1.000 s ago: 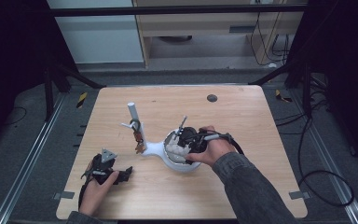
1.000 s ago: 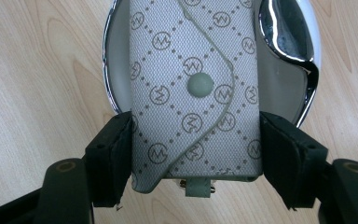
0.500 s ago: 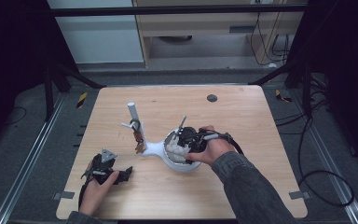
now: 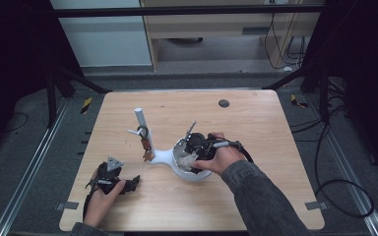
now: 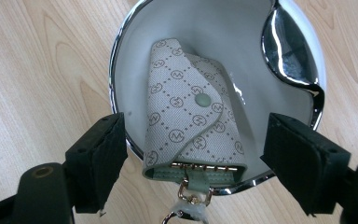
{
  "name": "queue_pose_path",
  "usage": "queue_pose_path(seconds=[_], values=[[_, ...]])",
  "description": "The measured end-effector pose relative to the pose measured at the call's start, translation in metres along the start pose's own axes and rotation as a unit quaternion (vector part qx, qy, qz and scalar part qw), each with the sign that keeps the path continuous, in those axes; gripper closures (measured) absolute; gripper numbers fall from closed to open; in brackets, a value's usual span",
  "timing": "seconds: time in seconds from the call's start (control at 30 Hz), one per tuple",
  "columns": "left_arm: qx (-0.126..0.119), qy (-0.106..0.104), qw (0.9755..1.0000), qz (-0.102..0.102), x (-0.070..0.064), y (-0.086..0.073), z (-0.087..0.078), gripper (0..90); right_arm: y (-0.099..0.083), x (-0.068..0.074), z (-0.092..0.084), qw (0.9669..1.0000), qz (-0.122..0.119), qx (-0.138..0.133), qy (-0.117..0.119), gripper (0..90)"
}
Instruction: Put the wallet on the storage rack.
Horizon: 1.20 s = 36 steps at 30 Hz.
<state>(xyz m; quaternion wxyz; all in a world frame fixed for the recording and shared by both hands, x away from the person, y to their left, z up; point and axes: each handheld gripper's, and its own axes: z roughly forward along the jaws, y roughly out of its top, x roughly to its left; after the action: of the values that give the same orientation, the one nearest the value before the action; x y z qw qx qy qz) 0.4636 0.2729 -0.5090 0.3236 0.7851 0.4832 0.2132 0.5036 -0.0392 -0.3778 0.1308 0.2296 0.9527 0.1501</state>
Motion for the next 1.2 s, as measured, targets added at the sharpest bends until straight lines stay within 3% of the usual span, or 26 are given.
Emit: queue_pose_path(seconds=[1.2], values=[[0.0, 0.0, 1.0, -0.002, 0.0, 0.0, 0.0, 0.0, -0.014, -0.002, -0.011, 0.9995, 0.019, -0.022, 0.013, 17.6]])
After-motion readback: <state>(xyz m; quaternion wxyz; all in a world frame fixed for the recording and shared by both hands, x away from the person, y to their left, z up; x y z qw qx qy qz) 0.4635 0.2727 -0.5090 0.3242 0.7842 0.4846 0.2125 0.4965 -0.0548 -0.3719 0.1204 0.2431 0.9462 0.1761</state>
